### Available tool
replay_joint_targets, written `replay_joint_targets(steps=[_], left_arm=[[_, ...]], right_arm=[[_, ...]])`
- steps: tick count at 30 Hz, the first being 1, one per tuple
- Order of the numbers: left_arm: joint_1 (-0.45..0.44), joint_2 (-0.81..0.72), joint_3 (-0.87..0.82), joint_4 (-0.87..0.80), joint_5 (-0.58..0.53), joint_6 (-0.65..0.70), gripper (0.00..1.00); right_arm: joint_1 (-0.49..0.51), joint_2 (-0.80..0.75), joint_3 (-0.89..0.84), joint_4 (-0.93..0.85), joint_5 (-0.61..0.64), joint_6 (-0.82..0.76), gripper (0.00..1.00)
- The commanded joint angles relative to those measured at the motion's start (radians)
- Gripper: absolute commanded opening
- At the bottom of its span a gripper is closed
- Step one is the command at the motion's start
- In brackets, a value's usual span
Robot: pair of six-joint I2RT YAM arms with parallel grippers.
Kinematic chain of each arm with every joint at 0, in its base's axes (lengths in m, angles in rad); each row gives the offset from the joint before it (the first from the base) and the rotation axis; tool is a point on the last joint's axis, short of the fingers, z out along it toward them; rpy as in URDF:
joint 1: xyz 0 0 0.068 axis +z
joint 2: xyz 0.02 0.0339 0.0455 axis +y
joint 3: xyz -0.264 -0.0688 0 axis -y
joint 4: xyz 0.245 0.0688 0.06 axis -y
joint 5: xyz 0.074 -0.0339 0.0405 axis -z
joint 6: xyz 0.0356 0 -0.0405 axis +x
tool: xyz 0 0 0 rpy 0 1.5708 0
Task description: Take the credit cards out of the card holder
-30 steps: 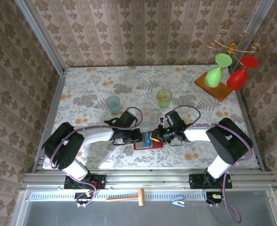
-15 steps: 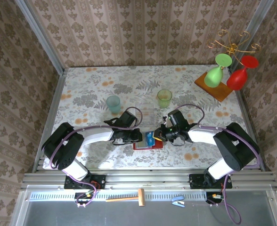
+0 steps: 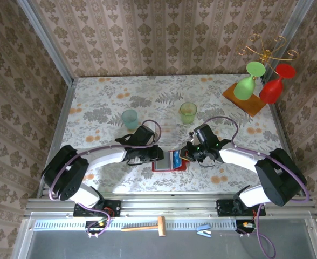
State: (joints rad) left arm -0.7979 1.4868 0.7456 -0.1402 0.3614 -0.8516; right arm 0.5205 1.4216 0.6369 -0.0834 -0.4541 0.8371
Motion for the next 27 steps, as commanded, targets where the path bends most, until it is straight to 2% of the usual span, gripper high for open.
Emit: replay_joint_targets(steps=[1,6,13,19,27], left_arm=[[0.018,-0.061,-0.013,-0.011,-0.007,0.006,0.24],[0.075,-0.139,-0.056,-0.031,-0.011,0.023,0.26],[0.173,-0.243,-0.096,-0.101,-0.005,0.071,0.26],[0.222,-0.299,-0.131,-0.111,0.006,0.078,0.26],[0.246,-0.330,-0.150,-0.106,0.003,0.080,0.26]], right_arm=[[-0.006,-0.023,0.063,-0.115,0.048,-0.082,0.07],[-0.007,-0.023,0.169,-0.241,0.078,-0.218,0.00],[-0.007,-0.005,0.313,-0.364,0.105,-0.480,0.00],[-0.007,0.039,0.445,-0.449,0.167,-0.756,0.00],[-0.005,0.109,0.564,-0.550,0.100,-1.181,0.00]])
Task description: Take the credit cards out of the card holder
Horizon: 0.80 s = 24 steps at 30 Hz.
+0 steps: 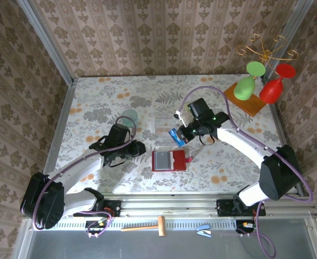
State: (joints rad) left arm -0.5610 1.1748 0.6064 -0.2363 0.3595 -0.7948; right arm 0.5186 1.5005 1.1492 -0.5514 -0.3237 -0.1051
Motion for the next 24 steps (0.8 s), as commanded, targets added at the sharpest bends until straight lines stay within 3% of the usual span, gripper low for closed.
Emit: replay_joint_targets(steps=[1,11,24], left_arm=[[0.011,-0.018,-0.013,-0.008,0.003,0.021,0.27],[0.057,-0.009,-0.002,-0.027,0.006,0.040,0.27],[0.227,0.126,0.068,0.021,0.153,0.107,0.27]], right_arm=[[-0.003,0.043,0.065,-0.093,-0.034,-0.278,0.00],[-0.003,0.256,0.333,-0.262,-0.052,-0.541,0.00],[-0.003,0.513,0.660,-0.514,-0.058,-0.704,0.00]])
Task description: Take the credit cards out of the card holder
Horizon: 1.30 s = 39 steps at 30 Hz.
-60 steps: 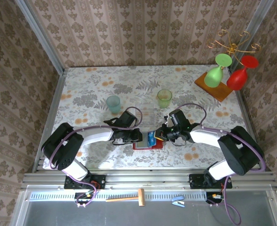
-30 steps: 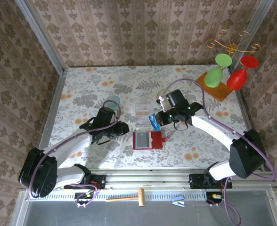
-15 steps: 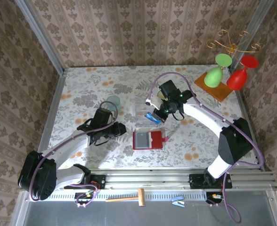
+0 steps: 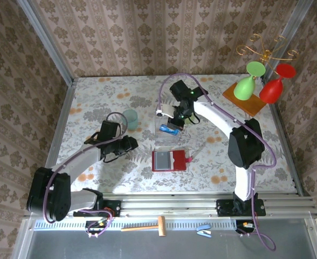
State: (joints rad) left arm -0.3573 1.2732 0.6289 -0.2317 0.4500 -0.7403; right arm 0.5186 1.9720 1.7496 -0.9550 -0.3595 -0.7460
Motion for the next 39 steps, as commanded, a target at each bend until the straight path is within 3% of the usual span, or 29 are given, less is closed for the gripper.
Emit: replay_joint_targets(steps=[1,16,39], left_arm=[[0.033,0.041,0.055,0.017,0.070,0.061,0.27],[0.097,0.106,0.078,0.018,0.135,0.100,0.27],[0.105,0.078,0.025,0.066,0.143,0.061,0.26]], right_arm=[[-0.003,0.055,0.071,-0.118,-0.022,-0.069,0.00],[0.015,0.252,0.269,-0.285,-0.027,-0.127,0.00],[0.046,0.392,0.354,-0.376,-0.082,-0.141,0.02]])
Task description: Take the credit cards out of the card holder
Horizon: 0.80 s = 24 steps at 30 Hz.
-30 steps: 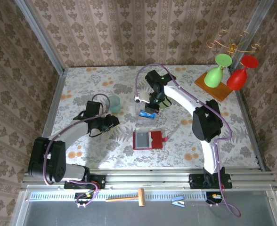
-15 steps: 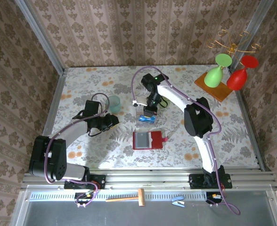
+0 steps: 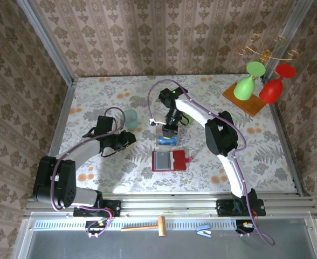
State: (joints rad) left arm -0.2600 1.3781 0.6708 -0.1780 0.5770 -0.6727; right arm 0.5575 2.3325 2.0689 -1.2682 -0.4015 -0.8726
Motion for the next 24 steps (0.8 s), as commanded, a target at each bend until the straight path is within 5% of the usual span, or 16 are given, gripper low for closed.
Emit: replay_joint_targets(steps=[1,11,24], left_arm=[[0.008,-0.028,-0.017,0.014,0.016,-0.009,0.26],[0.005,-0.037,-0.016,0.020,0.016,-0.023,0.26],[-0.044,-0.036,-0.013,0.051,-0.008,-0.054,0.27]], right_arm=[[0.005,0.034,0.040,-0.063,-0.040,-0.010,0.03],[0.002,-0.020,0.054,-0.045,0.000,0.034,0.20],[0.002,-0.198,-0.076,0.116,0.034,0.173,0.23]])
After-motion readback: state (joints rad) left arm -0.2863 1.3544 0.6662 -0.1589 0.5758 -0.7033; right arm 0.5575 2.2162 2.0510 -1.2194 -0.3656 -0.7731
